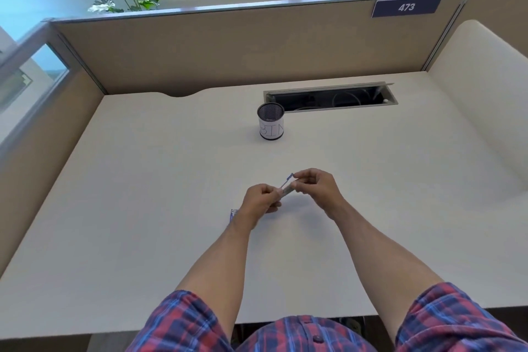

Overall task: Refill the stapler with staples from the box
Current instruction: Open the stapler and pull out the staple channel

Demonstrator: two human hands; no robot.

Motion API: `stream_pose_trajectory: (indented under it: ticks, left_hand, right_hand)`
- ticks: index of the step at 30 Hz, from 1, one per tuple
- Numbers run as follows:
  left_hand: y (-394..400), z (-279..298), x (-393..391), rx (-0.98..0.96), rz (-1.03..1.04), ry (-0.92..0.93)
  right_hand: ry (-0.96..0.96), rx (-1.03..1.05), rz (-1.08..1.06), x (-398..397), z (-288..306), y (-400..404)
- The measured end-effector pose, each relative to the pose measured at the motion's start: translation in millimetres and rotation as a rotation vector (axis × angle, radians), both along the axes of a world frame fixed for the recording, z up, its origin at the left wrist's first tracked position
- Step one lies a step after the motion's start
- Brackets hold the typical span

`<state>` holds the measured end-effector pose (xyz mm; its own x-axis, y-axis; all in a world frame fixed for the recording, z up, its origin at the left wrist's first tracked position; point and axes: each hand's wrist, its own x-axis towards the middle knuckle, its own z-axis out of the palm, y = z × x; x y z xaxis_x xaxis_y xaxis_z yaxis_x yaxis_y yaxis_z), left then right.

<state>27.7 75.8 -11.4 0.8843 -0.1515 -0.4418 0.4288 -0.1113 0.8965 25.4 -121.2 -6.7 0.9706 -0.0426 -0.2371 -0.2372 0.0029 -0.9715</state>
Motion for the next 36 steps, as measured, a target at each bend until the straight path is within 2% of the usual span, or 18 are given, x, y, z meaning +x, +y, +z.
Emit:
stream_pose_trajectory:
  ticks: [10, 16, 20, 26, 32, 36]
  left_hand:
    - [4.4, -1.8, 0.0, -0.302, 0.335, 0.097]
    - [-5.9, -3.2, -2.5, -0.437, 0.366, 0.179]
    - [-23.7, 0.0, -2.0, -0.406, 0.378, 0.286]
    - [-31.1, 7.9, 1.3, -0.397, 0.441, 0.372]
    - [-30.7, 7.9, 5.2, -0.327, 0.474, 0.36]
    - [-25.2, 7.2, 6.5, -0.359, 0.401, 0.351]
  right_hand:
    - [-0.018, -0.088, 0.182, -0.5, 3.3, 7.0]
    - [-0.103, -0.335, 0.184, 3.8, 4.3, 20.0]
    - [-0.194, -0.495, 0.177, 2.3, 8.1, 32.7]
    - [-0.323, -0.872, 0.398, 1.6, 14.7, 43.9]
    - [-0.373, -1.02, 0.462, -0.6, 21.5, 49.5]
    - [-0.429, -1.104, 0.488, -3.7, 23.1, 50.2]
